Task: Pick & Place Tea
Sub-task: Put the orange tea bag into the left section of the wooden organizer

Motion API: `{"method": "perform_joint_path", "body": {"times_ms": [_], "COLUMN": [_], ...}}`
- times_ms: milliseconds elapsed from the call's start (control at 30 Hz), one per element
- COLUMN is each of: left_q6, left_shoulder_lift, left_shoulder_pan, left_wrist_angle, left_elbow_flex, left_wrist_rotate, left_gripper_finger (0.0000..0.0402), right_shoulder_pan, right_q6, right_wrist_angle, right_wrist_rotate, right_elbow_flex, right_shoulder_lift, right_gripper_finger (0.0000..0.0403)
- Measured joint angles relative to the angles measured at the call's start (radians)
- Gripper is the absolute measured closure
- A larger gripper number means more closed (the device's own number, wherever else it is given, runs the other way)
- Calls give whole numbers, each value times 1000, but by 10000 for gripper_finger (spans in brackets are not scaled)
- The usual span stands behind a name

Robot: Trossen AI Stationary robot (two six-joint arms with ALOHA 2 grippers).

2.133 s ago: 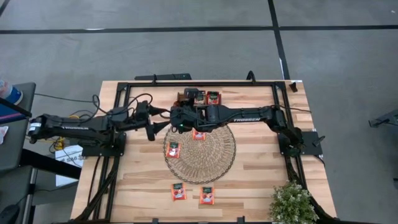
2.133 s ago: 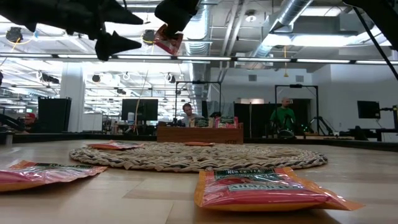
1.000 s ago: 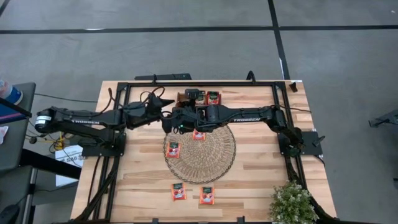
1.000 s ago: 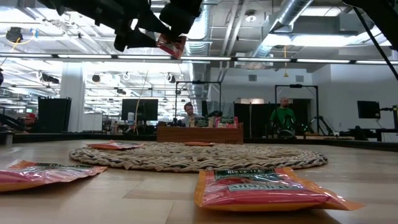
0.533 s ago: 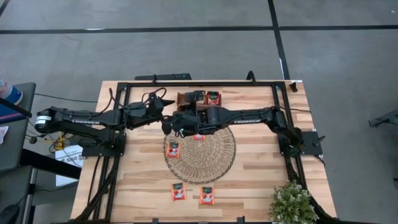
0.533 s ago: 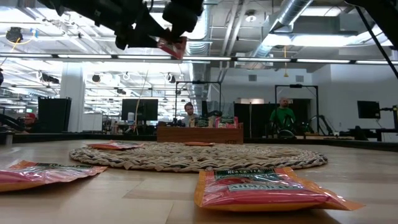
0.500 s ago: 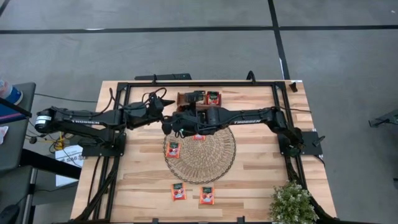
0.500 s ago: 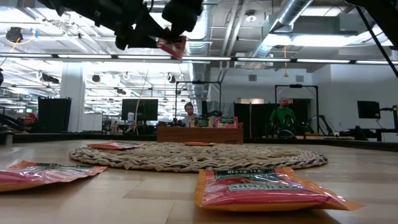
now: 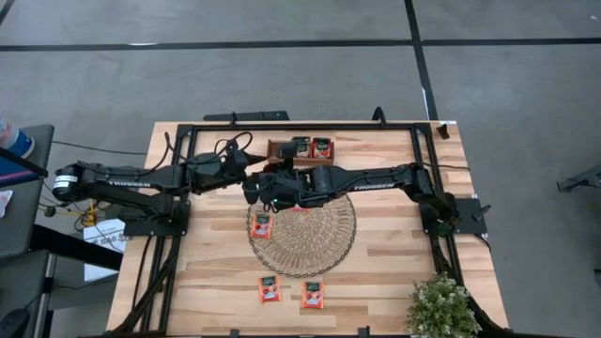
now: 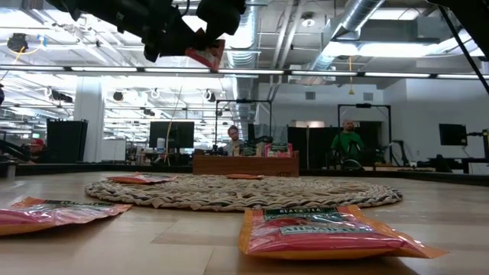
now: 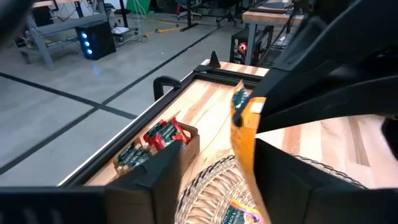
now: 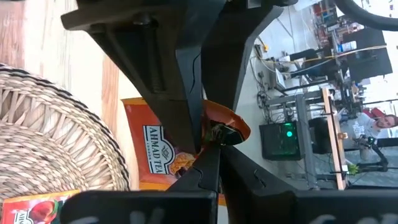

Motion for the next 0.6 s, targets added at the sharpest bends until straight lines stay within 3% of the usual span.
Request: {"method": "perform_joint_path", "body": {"times_ms": [367, 600], "left_q6": [-7, -29], "left_shoulder_lift": [-1, -1], "left_shoulder_pan": [-1, -1], "left_wrist_angle": [13, 13], "left_elbow_flex": [0, 0], "left_wrist_rotate": [20, 23], "left_gripper_finger": [389, 401], "right_shoulder_pan": [-1, -1], "right_q6": [0, 0], "right_wrist_angle": [2, 0], "right_wrist_rotate": [-15, -18], "right_elbow_flex": [0, 0], "right_shoulder_lift": [0, 0], "right_gripper_finger": [403, 402]}}
